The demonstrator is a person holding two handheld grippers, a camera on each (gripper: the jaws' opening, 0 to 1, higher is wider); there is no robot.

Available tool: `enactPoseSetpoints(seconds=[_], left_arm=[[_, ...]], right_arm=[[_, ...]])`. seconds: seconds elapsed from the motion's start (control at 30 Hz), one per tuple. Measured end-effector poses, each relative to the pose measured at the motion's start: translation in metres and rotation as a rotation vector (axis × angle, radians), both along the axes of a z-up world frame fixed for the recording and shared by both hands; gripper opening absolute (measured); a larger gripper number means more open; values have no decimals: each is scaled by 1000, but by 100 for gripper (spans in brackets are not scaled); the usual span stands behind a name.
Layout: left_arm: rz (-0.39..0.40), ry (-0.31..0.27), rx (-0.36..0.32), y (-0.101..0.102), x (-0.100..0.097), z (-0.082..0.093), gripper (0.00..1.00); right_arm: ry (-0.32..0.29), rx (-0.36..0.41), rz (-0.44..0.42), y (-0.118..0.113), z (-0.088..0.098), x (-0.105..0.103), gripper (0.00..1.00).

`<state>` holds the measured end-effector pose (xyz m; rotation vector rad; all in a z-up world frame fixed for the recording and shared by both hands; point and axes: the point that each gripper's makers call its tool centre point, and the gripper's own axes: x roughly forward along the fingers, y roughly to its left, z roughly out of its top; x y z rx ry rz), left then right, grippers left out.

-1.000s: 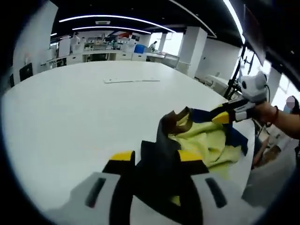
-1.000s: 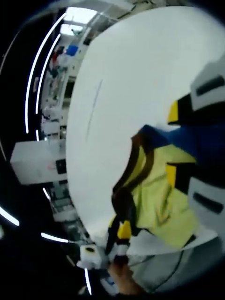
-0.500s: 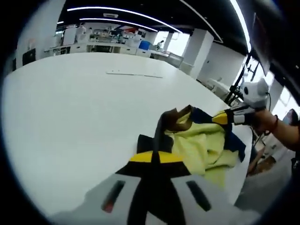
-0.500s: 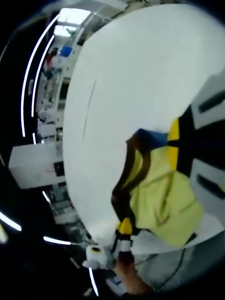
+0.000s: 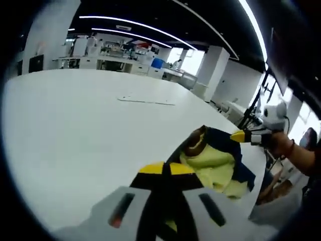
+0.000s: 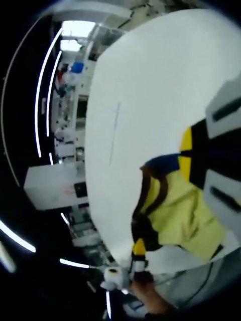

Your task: Fold the garment on the visible template until the final outline fits inside the template.

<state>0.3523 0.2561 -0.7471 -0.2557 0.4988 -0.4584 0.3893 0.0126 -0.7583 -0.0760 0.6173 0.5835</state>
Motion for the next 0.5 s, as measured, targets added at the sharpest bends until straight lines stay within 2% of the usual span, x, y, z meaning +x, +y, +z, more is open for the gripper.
enactPoseSetpoints(seconds=[0.07,0.17,0.23,0.37,0.5], left_arm=[[-6,-11,-23,1,4,10,0],[-10,-21,-15,1,10,21,0],[-15,-29,-14,3,19,27,0],[-32,-52,-21,3,36,42,0],[-38,-74,-9,0,53,51,0]], right_arm=[[-18,-2,0,0,8,2,0],[-15,0,3,0,18,7,0],[-55,-52,34,-1,26,12,0],[-71,-9,30,2,46,24,0],[-87,-9,19,-1,57,36,0]])
